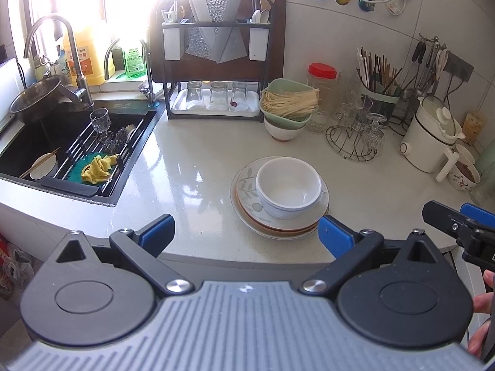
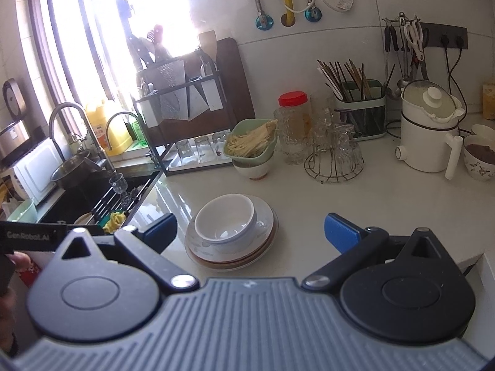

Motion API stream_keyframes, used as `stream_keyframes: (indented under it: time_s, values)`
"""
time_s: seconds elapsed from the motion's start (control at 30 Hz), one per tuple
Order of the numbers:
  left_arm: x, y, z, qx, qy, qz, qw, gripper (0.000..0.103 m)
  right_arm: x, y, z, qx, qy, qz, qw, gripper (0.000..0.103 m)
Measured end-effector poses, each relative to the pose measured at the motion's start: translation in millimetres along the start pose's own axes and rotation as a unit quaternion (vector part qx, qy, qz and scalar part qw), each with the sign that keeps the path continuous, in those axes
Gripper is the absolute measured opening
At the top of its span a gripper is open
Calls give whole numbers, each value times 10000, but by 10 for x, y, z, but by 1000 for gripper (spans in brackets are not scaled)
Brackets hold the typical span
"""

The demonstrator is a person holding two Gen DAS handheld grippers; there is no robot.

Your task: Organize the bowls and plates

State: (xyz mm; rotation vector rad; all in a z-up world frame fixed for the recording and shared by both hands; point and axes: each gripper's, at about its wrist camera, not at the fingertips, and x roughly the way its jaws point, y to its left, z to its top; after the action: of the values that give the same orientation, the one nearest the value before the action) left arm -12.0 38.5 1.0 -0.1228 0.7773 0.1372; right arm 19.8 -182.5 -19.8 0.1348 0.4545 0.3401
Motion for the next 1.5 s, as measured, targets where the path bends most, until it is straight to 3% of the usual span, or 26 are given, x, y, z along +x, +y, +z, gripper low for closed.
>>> stream_keyframes:
  time_s: [1.5]
  values:
    - [279,-56,207,53,180,-182,9997,101,153,-95,51,113,129,-104,9998,103]
